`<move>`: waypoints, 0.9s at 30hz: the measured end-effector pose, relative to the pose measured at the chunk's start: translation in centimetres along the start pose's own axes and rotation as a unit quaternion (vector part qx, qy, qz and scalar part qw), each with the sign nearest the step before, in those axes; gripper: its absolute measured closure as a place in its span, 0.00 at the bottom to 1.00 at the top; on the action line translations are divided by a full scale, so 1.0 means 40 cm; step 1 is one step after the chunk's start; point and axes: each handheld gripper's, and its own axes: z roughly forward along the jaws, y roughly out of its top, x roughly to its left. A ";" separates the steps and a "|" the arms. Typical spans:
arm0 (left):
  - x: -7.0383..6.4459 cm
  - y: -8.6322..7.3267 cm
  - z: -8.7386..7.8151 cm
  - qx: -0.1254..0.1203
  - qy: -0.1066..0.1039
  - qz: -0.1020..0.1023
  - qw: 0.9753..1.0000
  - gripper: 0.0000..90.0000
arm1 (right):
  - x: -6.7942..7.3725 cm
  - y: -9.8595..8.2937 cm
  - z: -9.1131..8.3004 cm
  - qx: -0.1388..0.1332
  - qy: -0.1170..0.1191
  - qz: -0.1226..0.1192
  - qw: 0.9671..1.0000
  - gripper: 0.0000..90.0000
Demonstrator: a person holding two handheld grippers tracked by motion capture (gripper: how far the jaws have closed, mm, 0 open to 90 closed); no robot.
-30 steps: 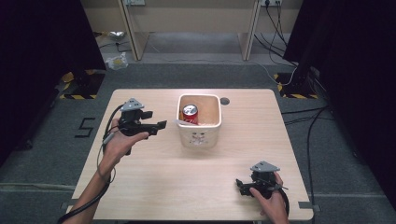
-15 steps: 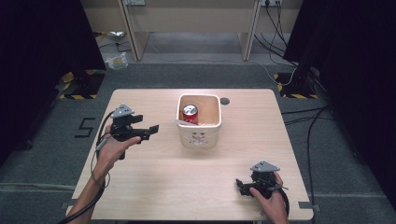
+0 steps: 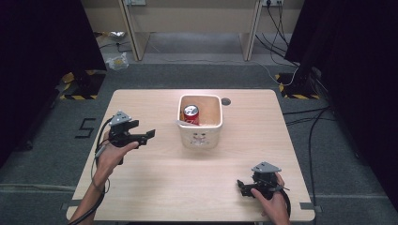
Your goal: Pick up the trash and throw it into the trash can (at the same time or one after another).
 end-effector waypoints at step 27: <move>0.043 -0.151 0.042 0.018 0.036 -0.016 0.999 0.18 | 0.000 0.000 0.000 0.000 0.000 0.000 1.000 0.01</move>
